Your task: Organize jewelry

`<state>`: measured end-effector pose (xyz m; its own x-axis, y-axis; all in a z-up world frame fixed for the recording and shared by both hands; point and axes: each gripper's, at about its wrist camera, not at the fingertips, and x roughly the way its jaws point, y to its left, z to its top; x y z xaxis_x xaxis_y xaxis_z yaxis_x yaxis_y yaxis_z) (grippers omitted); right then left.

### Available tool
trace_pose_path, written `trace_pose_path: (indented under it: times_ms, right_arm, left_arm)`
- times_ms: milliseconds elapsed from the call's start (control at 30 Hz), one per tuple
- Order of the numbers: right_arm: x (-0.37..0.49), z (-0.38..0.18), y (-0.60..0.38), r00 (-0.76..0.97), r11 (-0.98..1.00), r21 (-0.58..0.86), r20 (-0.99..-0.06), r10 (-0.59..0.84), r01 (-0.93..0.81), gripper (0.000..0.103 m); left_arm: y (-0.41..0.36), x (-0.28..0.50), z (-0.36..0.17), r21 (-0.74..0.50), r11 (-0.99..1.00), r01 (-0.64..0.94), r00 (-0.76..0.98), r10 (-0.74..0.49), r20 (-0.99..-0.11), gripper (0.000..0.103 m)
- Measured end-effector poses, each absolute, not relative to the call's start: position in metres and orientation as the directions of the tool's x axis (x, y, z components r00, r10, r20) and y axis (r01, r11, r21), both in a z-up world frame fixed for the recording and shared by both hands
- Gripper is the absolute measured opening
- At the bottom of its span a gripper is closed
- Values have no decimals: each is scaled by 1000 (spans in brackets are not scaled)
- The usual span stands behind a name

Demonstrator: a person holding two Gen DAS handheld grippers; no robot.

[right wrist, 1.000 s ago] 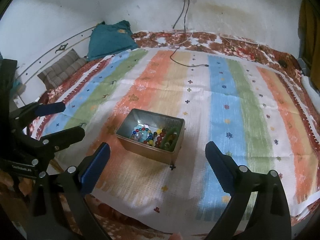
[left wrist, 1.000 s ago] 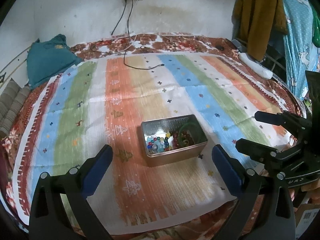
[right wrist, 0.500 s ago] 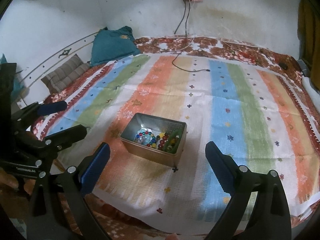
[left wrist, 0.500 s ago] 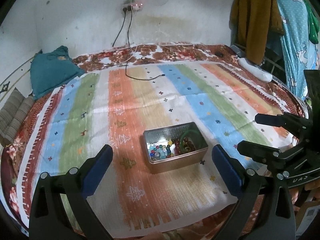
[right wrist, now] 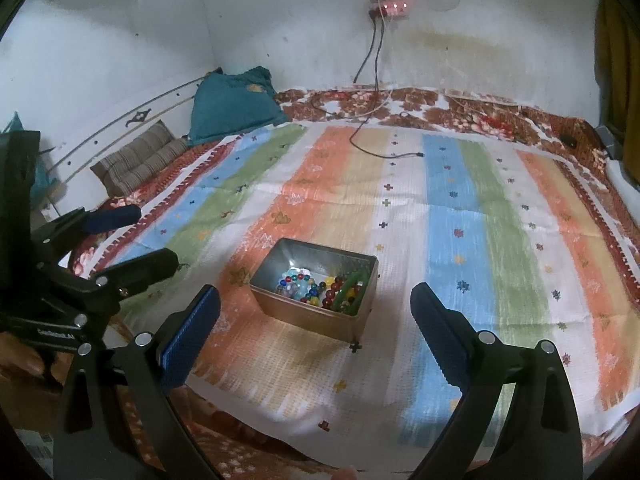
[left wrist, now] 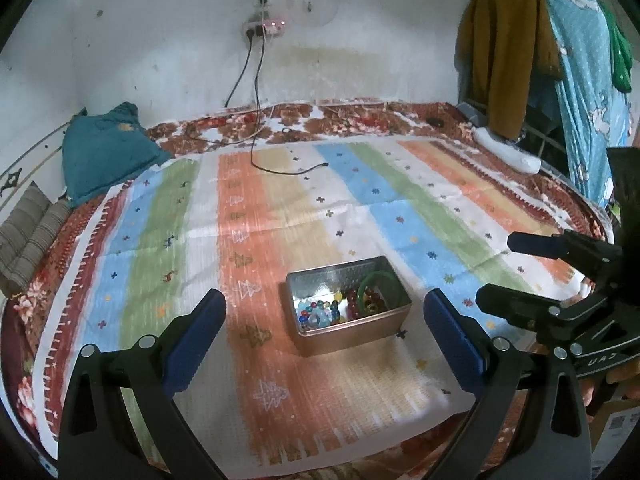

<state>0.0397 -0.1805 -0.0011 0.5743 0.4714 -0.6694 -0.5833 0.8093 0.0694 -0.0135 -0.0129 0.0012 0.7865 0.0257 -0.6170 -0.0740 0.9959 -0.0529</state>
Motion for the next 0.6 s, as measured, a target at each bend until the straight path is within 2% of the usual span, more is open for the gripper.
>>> trace_pose_path:
  times_ms: [600]
  right_arm:
    - [23,7,-179,622,798,24,-613,488,-603,97]
  left_arm:
    - [-17,-21,7,-51,997,-63,816,22,-578,97]
